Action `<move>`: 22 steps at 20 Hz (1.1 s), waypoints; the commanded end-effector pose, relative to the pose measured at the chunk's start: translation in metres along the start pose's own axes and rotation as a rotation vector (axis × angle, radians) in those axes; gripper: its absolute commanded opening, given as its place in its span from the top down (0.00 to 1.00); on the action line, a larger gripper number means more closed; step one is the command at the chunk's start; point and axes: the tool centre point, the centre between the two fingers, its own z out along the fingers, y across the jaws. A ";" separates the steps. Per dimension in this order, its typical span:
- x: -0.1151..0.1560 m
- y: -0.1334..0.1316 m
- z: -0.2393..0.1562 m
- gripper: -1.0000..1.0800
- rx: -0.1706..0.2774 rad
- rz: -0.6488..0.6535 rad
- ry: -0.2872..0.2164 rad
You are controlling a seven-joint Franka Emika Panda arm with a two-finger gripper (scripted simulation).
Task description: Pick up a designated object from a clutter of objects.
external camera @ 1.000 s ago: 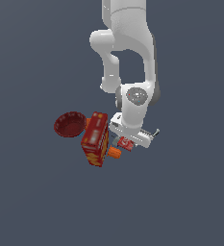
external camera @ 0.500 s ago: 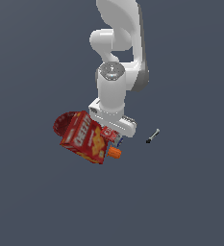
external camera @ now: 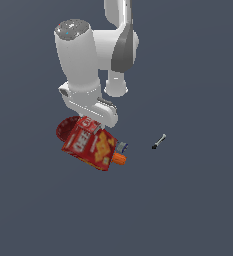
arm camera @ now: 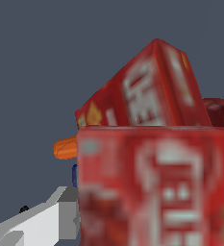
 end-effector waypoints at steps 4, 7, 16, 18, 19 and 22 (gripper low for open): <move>0.026 0.041 -0.052 1.00 -0.001 0.000 -0.001; 0.040 0.063 -0.080 1.00 -0.001 -0.001 0.000; 0.074 0.109 -0.142 1.00 -0.002 -0.003 0.001; 0.079 0.115 -0.151 1.00 -0.002 -0.003 0.001; 0.082 0.118 -0.155 1.00 -0.002 -0.003 0.001; 0.087 0.125 -0.164 1.00 -0.002 -0.003 0.001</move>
